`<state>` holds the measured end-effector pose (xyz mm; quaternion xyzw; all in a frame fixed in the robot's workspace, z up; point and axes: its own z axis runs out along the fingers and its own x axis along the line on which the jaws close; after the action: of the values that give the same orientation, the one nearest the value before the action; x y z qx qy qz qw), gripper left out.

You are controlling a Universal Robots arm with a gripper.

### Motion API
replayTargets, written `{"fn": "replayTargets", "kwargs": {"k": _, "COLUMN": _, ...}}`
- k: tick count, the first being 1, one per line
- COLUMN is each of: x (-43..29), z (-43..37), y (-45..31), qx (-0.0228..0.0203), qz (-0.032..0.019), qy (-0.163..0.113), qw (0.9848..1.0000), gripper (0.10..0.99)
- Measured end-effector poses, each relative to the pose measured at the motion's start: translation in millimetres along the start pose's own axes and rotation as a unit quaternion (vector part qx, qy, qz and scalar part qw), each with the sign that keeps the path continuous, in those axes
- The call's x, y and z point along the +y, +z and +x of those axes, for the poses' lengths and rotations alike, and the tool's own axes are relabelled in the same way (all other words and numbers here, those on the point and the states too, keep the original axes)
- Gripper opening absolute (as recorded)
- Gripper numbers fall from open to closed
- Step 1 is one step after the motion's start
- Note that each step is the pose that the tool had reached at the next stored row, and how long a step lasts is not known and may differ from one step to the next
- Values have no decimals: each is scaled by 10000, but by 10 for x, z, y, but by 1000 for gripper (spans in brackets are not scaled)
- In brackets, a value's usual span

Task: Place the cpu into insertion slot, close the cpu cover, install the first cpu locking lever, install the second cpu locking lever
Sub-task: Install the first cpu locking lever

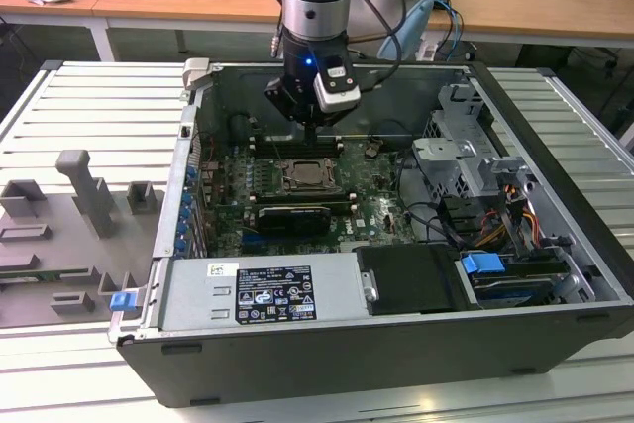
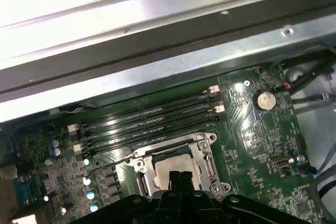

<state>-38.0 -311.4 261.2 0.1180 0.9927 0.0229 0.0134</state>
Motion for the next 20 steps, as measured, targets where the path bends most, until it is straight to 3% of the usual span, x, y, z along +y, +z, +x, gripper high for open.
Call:
{"fn": "replayTargets", "kwargs": {"k": 2, "x": 0, "z": 0, "y": 0, "qx": 12, "qz": -5, "qy": -245, "qw": 9997, "gripper": 106}}
{"fn": "replayTargets", "kwargs": {"k": 5, "x": 0, "z": 0, "y": 0, "qx": 31, "qz": -12, "qy": -647, "qw": 9979, "gripper": 106}}
{"fn": "replayTargets", "kwargs": {"k": 7, "x": 0, "z": 0, "y": 1, "qx": 42, "qz": -17, "qy": -875, "qw": 9962, "gripper": 106}}
{"fn": "replayTargets", "kwargs": {"k": 9, "x": -2, "z": 5, "y": 1, "qx": 57, "qz": -23, "qy": -1189, "qw": 9929, "gripper": 106}}
{"fn": "replayTargets", "kwargs": {"k": 20, "x": -96, "z": 398, "y": -9, "qx": 58, "qz": -23, "qy": -1205, "qw": 9927, "gripper": 106}}
